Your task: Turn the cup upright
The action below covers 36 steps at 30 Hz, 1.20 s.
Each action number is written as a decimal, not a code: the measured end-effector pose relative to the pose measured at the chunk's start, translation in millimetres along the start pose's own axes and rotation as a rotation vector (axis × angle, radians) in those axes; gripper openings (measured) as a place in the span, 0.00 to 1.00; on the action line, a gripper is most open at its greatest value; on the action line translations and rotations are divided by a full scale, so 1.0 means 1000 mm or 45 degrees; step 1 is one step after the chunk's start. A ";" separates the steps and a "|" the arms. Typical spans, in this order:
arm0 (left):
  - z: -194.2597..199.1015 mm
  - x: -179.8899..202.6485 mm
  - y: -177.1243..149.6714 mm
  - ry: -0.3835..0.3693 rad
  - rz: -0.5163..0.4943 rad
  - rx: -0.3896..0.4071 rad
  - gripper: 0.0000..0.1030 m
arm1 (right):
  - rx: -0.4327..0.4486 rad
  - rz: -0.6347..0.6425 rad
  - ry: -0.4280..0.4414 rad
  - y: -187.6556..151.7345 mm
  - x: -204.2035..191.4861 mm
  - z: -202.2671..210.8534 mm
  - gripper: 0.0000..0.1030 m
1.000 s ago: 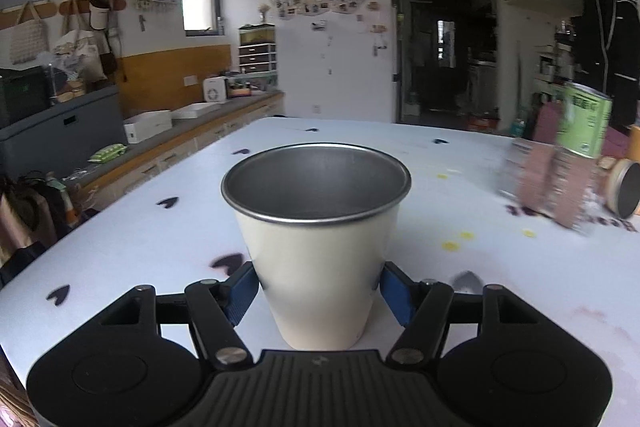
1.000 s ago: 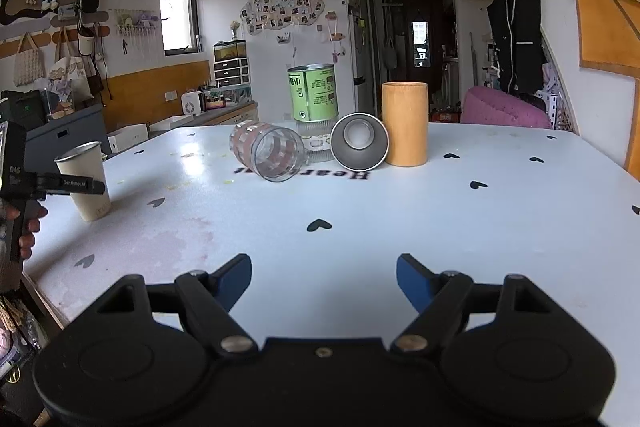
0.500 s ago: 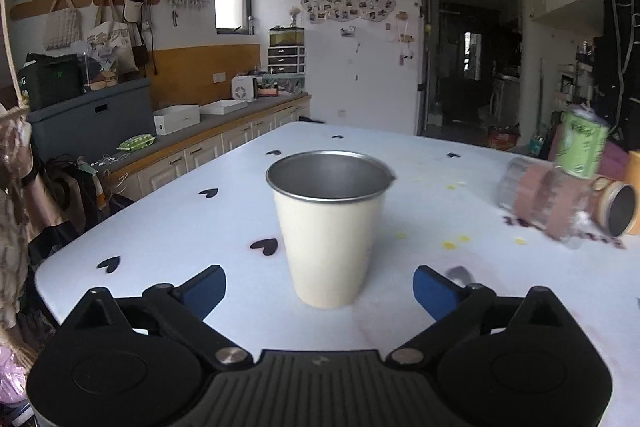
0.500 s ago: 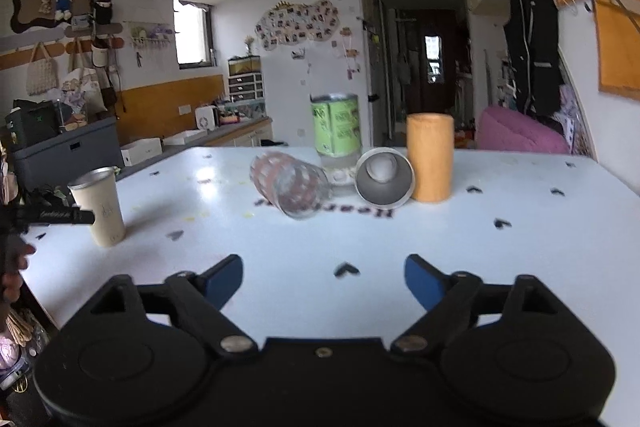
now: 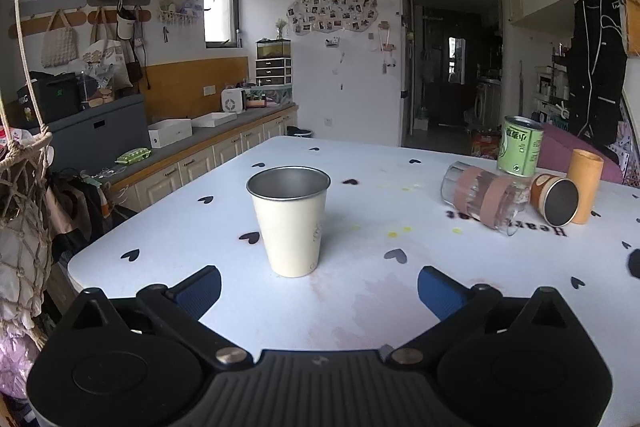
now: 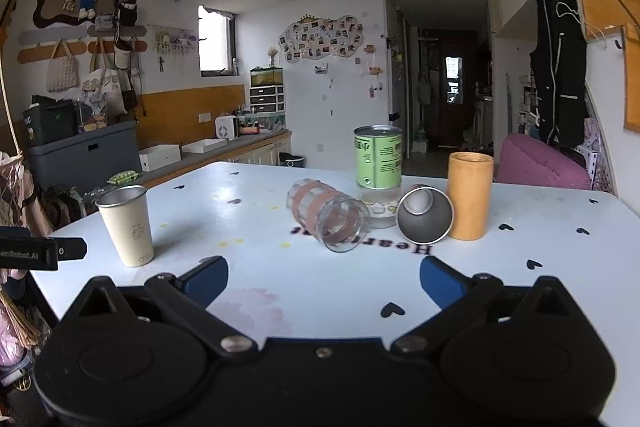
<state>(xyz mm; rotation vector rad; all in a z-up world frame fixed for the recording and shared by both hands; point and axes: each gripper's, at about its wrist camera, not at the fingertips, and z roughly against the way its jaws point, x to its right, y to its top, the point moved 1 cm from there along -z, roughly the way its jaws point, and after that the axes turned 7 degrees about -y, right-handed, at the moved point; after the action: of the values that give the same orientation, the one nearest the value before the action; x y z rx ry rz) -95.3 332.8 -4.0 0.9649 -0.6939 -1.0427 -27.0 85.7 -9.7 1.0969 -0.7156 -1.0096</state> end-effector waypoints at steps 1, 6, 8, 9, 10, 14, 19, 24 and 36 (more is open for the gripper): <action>0.003 0.001 -0.001 -0.008 0.004 0.000 1.00 | -0.006 0.003 0.001 0.000 -0.002 -0.001 1.00; 0.012 0.004 -0.005 -0.028 0.011 -0.002 1.00 | -0.031 0.024 0.000 -0.001 -0.008 -0.005 1.00; 0.015 0.004 -0.007 -0.024 0.012 0.001 1.00 | -0.037 0.028 0.001 -0.001 -0.010 -0.005 1.00; 0.016 0.004 -0.007 -0.021 0.011 0.003 1.00 | -0.039 0.030 0.001 -0.001 -0.010 -0.005 1.00; 0.017 0.004 -0.008 -0.020 0.009 0.004 1.00 | -0.040 0.031 0.000 -0.001 -0.011 -0.005 1.00; 0.020 0.005 -0.008 -0.021 0.001 0.007 1.00 | -0.040 0.034 -0.001 -0.001 -0.012 -0.006 1.00; 0.022 0.007 -0.009 -0.025 -0.006 0.003 1.00 | -0.040 0.033 0.000 -0.001 -0.012 -0.006 1.00; 0.020 0.007 -0.010 -0.027 0.000 -0.005 1.00 | -0.043 0.035 -0.003 -0.001 -0.013 -0.006 1.00; 0.017 0.007 -0.013 -0.023 0.007 -0.016 1.00 | -0.045 0.047 -0.001 0.001 -0.013 -0.005 1.00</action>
<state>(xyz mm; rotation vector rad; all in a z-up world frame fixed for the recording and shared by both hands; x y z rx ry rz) -112.3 318.3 -7.8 0.9433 -0.7038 -1.0513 -27.4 100.0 -10.4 1.0493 -0.7141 -0.9876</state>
